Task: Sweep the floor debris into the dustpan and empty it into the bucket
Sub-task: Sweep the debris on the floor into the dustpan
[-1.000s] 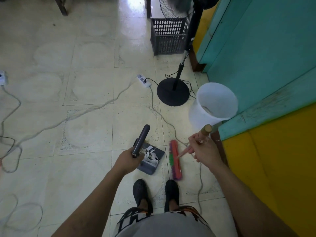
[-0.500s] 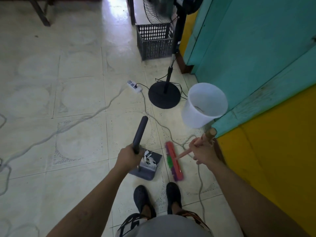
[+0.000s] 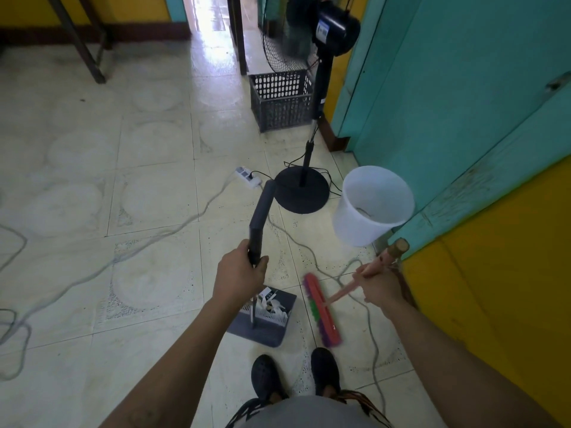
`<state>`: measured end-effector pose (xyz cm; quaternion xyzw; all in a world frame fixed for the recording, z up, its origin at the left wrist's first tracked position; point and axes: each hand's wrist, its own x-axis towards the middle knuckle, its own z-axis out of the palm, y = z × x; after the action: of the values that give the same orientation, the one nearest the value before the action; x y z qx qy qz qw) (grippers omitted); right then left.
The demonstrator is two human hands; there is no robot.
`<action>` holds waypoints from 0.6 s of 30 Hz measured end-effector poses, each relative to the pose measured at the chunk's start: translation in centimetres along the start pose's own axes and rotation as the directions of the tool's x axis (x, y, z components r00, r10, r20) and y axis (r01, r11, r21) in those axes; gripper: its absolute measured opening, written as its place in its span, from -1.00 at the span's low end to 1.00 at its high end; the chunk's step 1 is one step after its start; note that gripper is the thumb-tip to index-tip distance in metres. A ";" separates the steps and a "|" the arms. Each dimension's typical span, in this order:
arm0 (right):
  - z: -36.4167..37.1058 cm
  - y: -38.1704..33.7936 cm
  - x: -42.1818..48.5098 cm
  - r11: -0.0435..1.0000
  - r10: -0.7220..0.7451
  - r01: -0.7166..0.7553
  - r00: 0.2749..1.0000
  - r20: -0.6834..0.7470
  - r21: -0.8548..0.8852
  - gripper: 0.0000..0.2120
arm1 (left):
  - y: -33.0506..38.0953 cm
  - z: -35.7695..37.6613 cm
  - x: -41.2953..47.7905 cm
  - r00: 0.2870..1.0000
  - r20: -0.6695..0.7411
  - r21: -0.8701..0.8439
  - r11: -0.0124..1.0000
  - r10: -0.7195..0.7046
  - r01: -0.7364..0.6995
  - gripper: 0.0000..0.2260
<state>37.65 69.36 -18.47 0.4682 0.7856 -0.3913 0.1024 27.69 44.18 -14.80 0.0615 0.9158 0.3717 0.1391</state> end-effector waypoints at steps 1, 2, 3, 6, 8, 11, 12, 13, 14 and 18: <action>-0.2 -0.2 -0.5 0.999 -0.033 0.033 0.999 -0.013 0.004 -0.86 | 0.1 -0.5 -0.1 1.000 -0.011 0.004 1.000 0.017 -0.017 -0.75; -0.4 -0.5 -1.0 0.998 -0.061 0.061 0.998 -0.025 0.015 -0.89 | 0.2 -0.9 -0.1 0.999 -0.018 0.006 0.999 0.033 -0.033 -0.76; -0.7 -0.7 -1.4 0.996 -0.082 0.083 0.996 -0.032 0.015 -0.88 | 0.4 -1.3 -0.2 0.999 -0.024 0.010 0.999 0.048 -0.048 -0.77; -1.4 -1.6 -2.5 0.989 -0.139 0.142 0.988 -0.062 0.033 -0.80 | 1.1 -2.3 -0.1 0.995 -0.039 0.022 0.996 0.092 -0.091 -0.78; -2.0 -2.6 -3.3 0.977 -0.176 0.185 0.980 -0.092 0.106 -0.79 | 1.8 -2.7 0.1 0.993 -0.047 0.015 0.994 0.112 -0.111 -0.79; -3.1 -4.1 -4.5 0.958 -0.253 0.269 0.956 -0.148 0.098 -0.80 | 3.2 -3.4 0.5 0.982 -0.079 0.015 0.985 0.171 -0.170 -0.79; -3.5 -4.5 -4.8 0.951 -0.279 0.296 0.946 -0.166 0.087 -0.80 | 3.8 -3.6 0.7 0.976 -0.089 0.014 0.980 0.198 -0.197 -0.79; -4.1 -4.8 -5.1 0.943 -0.302 0.322 0.934 -0.189 0.080 -0.81 | 4.4 -3.8 0.9 0.968 -0.095 0.019 0.973 0.230 -0.229 -0.80; -4.6 -5.1 -5.3 0.936 -0.320 0.342 0.924 -0.209 0.077 -0.82 | 5.1 -4.0 1.3 0.960 -0.103 0.030 0.965 0.261 -0.260 -0.80; -7.0 -6.2 -6.2 0.918 -0.357 0.390 0.892 -0.277 0.074 -0.86 | 7.6 -4.3 2.4 0.917 -0.144 0.056 0.929 0.371 -0.367 -0.85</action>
<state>37.35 68.68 -7.25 0.3608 0.8409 -0.3886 -0.1081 24.18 47.32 -7.06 0.2063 0.9007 0.3822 -0.0044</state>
